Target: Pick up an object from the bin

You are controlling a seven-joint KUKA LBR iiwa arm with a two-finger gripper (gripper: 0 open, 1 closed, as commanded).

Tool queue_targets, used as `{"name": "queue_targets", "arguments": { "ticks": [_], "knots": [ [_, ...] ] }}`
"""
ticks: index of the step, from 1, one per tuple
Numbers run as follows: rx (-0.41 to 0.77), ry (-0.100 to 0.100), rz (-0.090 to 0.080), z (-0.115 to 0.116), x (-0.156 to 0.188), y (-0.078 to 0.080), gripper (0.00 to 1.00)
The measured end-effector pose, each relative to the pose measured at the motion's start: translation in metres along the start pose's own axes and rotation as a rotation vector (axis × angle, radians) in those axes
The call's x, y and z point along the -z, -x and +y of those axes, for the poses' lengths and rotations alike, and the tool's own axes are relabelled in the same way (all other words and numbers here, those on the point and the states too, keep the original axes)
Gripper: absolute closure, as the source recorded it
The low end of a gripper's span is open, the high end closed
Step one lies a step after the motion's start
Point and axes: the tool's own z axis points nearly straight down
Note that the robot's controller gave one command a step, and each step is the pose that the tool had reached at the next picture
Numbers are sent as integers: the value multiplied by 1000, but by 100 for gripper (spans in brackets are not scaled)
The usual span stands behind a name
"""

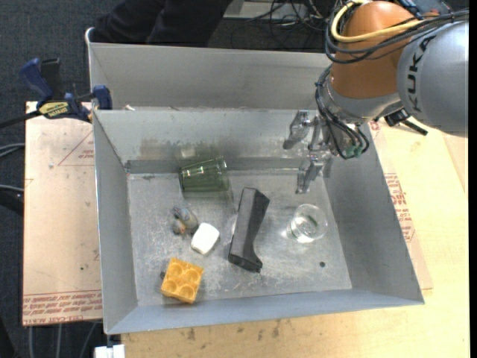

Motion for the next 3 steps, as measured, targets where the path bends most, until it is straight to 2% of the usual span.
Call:
{"name": "queue_targets", "arguments": {
  "ticks": [1, 2, 3],
  "knots": [
    [0, 0, 0, 0, 0, 0, 0],
    [-7, 0, -3, 24, -25, -54, 0],
    [-10, 2, 5, 5, -33, -62, 0]
  ]
}}
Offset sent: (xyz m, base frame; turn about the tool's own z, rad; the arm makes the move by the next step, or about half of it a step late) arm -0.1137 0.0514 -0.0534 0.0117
